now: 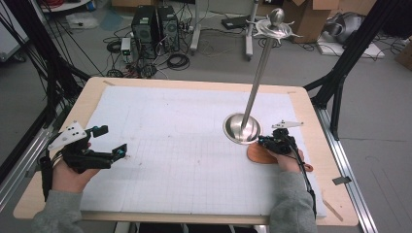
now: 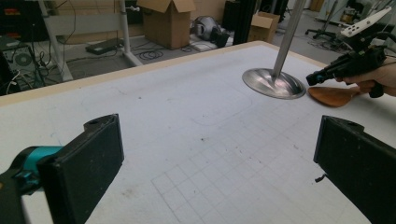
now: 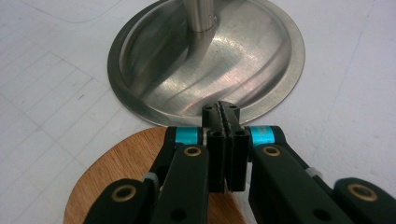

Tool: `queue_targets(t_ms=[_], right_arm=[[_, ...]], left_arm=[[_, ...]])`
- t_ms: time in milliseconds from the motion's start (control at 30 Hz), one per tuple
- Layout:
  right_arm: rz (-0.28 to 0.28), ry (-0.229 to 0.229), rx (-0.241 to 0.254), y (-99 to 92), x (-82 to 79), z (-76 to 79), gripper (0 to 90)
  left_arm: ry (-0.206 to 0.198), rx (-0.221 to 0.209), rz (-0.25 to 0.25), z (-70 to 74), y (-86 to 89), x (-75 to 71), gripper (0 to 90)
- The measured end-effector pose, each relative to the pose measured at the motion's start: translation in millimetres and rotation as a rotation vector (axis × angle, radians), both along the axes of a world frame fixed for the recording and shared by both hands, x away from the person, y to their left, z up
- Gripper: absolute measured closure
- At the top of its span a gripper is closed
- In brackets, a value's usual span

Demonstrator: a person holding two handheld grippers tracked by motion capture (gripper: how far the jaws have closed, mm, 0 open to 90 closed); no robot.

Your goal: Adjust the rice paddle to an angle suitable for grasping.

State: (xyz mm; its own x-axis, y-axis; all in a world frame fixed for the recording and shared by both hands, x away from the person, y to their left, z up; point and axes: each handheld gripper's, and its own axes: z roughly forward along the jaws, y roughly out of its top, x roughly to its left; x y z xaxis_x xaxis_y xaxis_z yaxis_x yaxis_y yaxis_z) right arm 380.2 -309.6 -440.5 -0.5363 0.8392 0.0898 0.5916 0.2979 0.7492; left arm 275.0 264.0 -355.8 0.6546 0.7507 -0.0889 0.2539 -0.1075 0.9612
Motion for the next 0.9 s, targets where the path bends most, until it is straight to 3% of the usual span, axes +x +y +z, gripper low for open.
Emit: queue_targets(t_ms=[400,900], right_arm=[[-0.005,0.003,-0.032,2.8,2.1,-4.1,89.2],[0.006,0.022,-0.023,4.5,0.0,-3.3,89.2]], left_arm=[[0.014,0.014,-0.005,-1.4,-0.4,0.0,2.0],[0.018,0.020,-0.007,-2.2,-1.7,1.4,2.0]])
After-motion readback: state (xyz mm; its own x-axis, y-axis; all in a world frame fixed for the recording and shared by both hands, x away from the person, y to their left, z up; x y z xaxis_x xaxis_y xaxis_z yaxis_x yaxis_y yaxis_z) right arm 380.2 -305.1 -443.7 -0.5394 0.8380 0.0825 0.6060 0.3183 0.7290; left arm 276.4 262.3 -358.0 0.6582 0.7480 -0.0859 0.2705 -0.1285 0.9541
